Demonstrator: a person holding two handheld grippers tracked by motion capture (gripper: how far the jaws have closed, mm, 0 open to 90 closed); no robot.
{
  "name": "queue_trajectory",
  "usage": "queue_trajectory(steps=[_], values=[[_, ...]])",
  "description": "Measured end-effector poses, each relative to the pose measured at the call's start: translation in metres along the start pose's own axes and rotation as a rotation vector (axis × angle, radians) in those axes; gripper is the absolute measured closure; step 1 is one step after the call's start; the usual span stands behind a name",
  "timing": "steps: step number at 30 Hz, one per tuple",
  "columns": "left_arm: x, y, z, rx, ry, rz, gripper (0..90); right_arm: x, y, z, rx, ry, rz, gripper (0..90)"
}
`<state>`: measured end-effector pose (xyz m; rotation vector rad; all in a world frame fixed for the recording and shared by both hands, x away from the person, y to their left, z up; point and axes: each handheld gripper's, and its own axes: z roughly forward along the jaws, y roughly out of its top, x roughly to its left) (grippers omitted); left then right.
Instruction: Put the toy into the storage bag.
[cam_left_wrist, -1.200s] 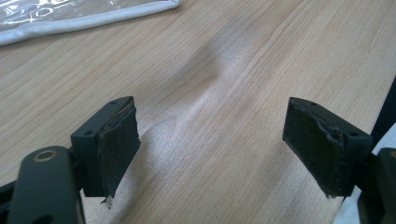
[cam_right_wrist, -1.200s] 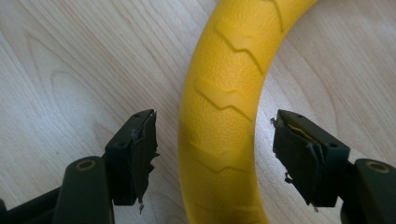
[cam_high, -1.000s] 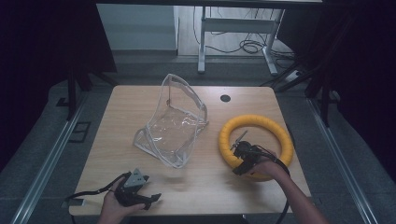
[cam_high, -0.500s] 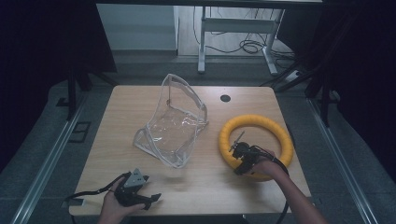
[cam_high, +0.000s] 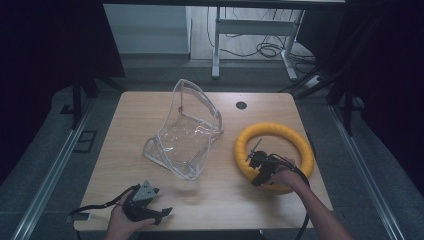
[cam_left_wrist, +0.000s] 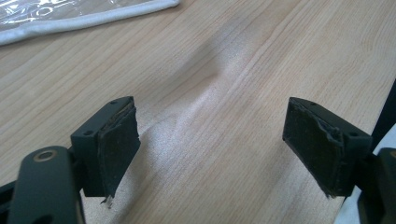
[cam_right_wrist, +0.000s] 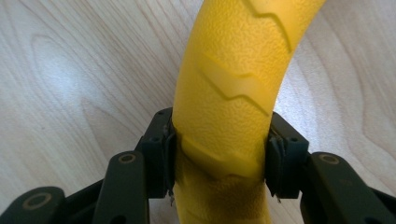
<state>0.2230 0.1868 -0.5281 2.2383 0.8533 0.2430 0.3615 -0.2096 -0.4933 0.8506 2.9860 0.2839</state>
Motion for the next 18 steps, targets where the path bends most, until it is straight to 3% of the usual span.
queue_trajectory(steps=[11,18], values=[[0.0,0.0,0.0,-0.001,0.001,0.0,18.3,-0.005,-0.005,-0.027,-0.107,0.003,0.05,52.4],[0.0,0.0,0.0,-0.003,0.001,-0.002,18.4,-0.004,-0.007,-0.039,-0.16,-0.001,0.047,52.5]])
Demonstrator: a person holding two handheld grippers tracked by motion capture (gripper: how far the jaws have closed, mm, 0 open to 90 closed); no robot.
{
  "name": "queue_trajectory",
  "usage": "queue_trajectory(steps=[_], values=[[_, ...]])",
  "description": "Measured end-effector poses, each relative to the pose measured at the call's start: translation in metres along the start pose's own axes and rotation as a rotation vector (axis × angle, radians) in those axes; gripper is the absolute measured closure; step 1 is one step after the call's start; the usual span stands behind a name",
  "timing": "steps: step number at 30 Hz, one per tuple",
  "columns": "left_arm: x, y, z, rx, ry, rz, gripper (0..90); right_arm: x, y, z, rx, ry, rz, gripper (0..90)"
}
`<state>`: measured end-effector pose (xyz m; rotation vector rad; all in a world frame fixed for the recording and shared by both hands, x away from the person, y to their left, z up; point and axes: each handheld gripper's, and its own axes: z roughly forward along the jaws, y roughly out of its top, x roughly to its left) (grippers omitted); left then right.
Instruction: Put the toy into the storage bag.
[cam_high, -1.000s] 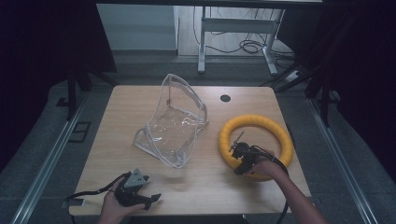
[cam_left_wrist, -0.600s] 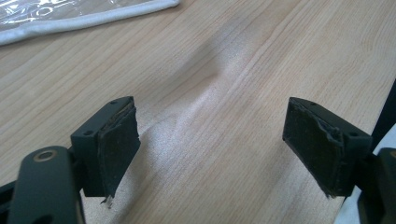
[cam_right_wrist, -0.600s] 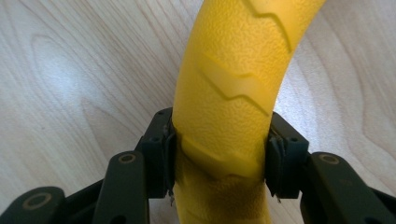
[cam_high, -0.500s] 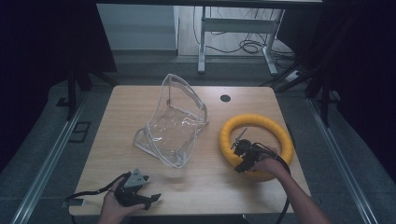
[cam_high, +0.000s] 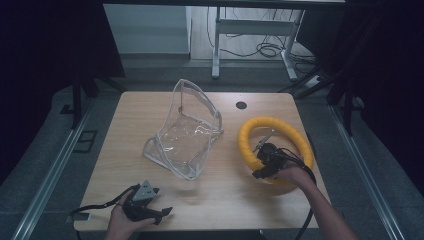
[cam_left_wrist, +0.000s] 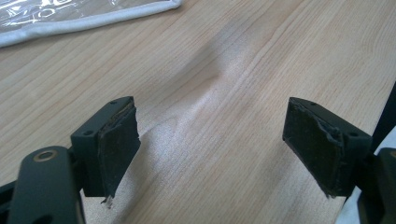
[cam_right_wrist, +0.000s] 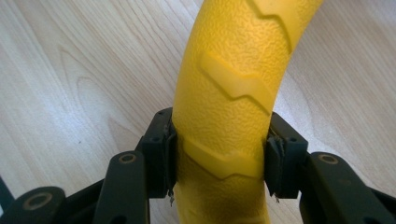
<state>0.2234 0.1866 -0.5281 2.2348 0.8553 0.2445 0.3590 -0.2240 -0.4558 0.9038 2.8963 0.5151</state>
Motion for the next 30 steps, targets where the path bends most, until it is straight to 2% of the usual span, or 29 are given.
queue_trajectory(steps=[2,4,5,6,7,8,9,11,17,22,30], values=[[0.0,0.0,0.0,0.001,0.0,0.001,18.4,0.001,0.001,-0.003,-0.01,0.0,-0.006,52.5],[0.0,0.0,0.0,0.0,0.0,0.0,18.4,0.002,0.003,-0.01,-0.044,-0.004,-0.008,52.4],[0.0,0.0,0.0,0.0,0.001,-0.001,18.4,0.002,0.003,-0.01,-0.044,-0.004,-0.008,52.4],[0.0,0.0,0.0,-0.001,0.001,-0.001,18.4,0.003,0.004,-0.016,-0.072,-0.006,-0.001,52.5],[0.0,0.0,0.0,-0.002,0.001,-0.002,18.4,0.003,0.004,-0.016,-0.072,-0.006,-0.001,52.4],[0.0,0.0,0.0,-0.002,0.001,-0.002,18.4,0.003,0.004,-0.024,-0.105,-0.008,-0.005,52.4],[0.0,0.0,0.0,-0.002,0.001,-0.002,18.4,0.003,0.004,-0.024,-0.105,-0.008,-0.005,52.4],[0.0,0.0,0.0,-0.002,0.0,-0.002,18.4,0.005,0.005,-0.033,-0.138,-0.009,-0.005,52.4],[0.0,0.0,0.0,-0.004,0.0,-0.004,18.4,0.007,0.006,-0.061,-0.274,-0.018,-0.001,52.5],[0.0,0.001,0.0,-0.002,0.001,-0.002,18.4,0.009,0.006,-0.076,-0.352,-0.03,-0.002,52.5],[0.001,0.001,0.0,-0.003,-0.001,-0.002,18.4,0.008,0.007,-0.091,-0.456,-0.008,0.012,52.4]])
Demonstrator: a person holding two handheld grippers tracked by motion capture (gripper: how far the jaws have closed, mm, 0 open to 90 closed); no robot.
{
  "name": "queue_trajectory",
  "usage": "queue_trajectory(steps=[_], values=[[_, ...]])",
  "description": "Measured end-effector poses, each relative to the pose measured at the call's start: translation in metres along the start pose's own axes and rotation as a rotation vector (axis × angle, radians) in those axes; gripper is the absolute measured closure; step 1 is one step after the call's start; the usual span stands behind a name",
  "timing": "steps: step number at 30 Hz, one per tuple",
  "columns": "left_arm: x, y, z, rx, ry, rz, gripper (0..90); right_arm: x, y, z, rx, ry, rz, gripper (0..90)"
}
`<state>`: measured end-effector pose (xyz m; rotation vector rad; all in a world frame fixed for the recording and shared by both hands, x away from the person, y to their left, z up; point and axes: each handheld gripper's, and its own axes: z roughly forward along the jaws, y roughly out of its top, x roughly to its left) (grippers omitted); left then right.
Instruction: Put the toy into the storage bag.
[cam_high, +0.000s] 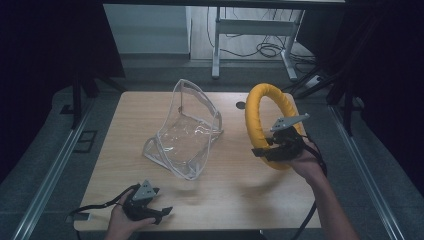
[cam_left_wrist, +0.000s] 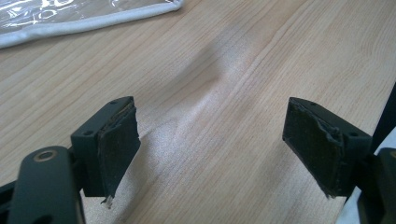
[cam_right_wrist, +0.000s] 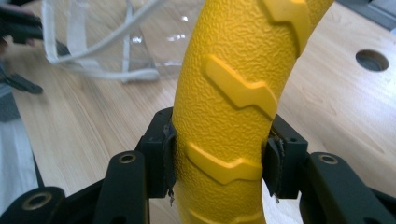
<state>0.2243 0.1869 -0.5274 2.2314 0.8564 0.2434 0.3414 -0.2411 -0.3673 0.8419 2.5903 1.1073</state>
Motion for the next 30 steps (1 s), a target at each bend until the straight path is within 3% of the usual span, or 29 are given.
queue_trajectory(steps=[14,30], values=[[-0.001,0.0,0.0,-0.004,0.001,-0.005,18.4,0.01,0.017,-0.011,-0.196,0.052,0.007,52.3],[-0.001,0.0,0.001,-0.002,0.001,-0.002,18.4,0.013,0.025,-0.006,-0.315,0.113,0.046,52.2]])
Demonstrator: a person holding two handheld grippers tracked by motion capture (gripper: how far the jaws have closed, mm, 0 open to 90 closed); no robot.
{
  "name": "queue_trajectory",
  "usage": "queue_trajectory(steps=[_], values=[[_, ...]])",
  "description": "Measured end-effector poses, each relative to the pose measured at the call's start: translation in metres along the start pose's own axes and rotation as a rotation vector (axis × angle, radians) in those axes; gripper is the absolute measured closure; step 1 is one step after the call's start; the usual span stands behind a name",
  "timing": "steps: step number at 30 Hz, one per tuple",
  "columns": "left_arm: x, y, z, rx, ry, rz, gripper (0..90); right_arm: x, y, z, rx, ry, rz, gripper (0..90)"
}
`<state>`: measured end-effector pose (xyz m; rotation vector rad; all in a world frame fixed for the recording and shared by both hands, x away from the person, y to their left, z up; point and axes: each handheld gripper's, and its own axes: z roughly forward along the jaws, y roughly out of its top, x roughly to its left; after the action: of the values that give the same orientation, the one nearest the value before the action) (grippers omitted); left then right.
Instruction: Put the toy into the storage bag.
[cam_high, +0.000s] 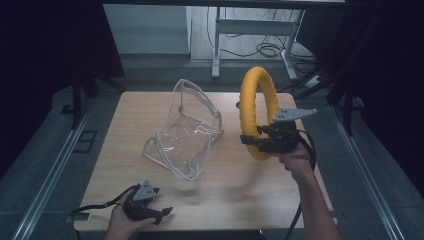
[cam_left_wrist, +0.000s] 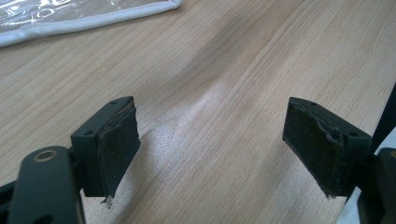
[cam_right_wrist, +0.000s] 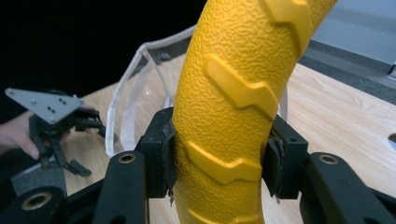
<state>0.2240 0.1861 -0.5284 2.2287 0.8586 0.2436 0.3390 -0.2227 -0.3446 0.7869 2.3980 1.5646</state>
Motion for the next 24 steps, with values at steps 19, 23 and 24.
queue_trajectory(steps=[19,23,24], values=[[0.0,0.0,0.0,0.002,-0.001,0.004,18.4,0.011,0.013,0.007,-0.121,0.059,0.013,52.1],[0.0,0.0,0.0,0.004,-0.001,0.002,18.4,0.012,0.015,0.009,-0.143,0.064,0.019,52.1],[0.0,0.0,0.0,0.004,-0.002,0.002,18.4,0.012,0.015,0.009,-0.146,0.067,0.019,52.1]])
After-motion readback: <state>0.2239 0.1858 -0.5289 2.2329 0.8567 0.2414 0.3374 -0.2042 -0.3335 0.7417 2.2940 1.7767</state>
